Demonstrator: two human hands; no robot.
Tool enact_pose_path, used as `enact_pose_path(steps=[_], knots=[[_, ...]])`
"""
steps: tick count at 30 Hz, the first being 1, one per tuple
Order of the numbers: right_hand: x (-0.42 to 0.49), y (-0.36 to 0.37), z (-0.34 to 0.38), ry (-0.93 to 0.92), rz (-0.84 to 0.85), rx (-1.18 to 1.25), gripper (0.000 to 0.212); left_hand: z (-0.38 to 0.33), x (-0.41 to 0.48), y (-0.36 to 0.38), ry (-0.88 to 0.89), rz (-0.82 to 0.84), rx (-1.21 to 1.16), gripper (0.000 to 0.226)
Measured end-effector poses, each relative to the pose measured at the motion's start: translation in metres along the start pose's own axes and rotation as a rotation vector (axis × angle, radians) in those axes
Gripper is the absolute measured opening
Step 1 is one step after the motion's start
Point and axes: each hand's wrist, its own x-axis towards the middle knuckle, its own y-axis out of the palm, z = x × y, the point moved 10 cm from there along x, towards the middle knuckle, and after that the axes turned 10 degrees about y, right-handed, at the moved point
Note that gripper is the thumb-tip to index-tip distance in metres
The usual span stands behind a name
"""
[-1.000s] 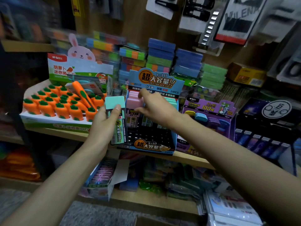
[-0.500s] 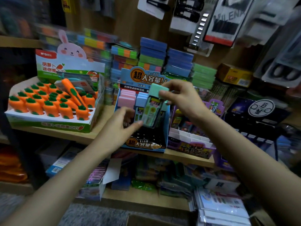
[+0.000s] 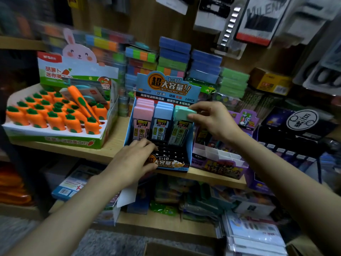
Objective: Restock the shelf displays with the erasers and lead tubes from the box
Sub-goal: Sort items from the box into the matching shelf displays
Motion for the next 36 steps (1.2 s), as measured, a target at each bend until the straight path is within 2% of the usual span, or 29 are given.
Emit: enact_pose_path(steps=[6,12,17,20,22,26,31,33,36], knots=[[-0.004,0.01,-0.004,-0.049,-0.059,-0.188,0.028,0.0,0.001,-0.002,-0.018,-0.012,-0.009,0.05],[-0.018,0.019,0.018,-0.294,-0.185,-0.491,0.023,0.001,-0.001,-0.002,-0.017,-0.018,-0.032,0.05],[-0.014,0.016,0.022,-0.257,-0.171,-0.575,0.029,-0.008,-0.001,-0.008,-0.002,-0.03,0.014,0.052],[-0.038,0.006,0.021,-0.252,-0.173,-0.559,0.033,-0.03,-0.006,-0.025,0.078,-0.081,0.01,0.048],[-0.064,-0.002,0.011,-0.205,-0.135,-0.467,0.032,-0.044,-0.014,-0.027,0.128,-0.051,-0.086,0.04],[-0.131,0.001,-0.031,-0.072,0.076,-0.357,0.022,-0.066,-0.036,0.019,0.105,0.259,-0.459,0.019],[-0.225,0.044,-0.133,0.254,0.36,-0.357,0.016,-0.082,-0.06,0.117,0.041,0.557,-0.42,0.025],[-0.262,0.068,-0.175,0.382,0.439,-0.349,0.018,-0.093,-0.072,0.162,0.016,0.596,-0.458,0.026],[-0.312,0.1,-0.23,0.546,0.499,-0.325,0.018,-0.102,-0.1,0.228,-0.131,0.532,-0.619,0.016]])
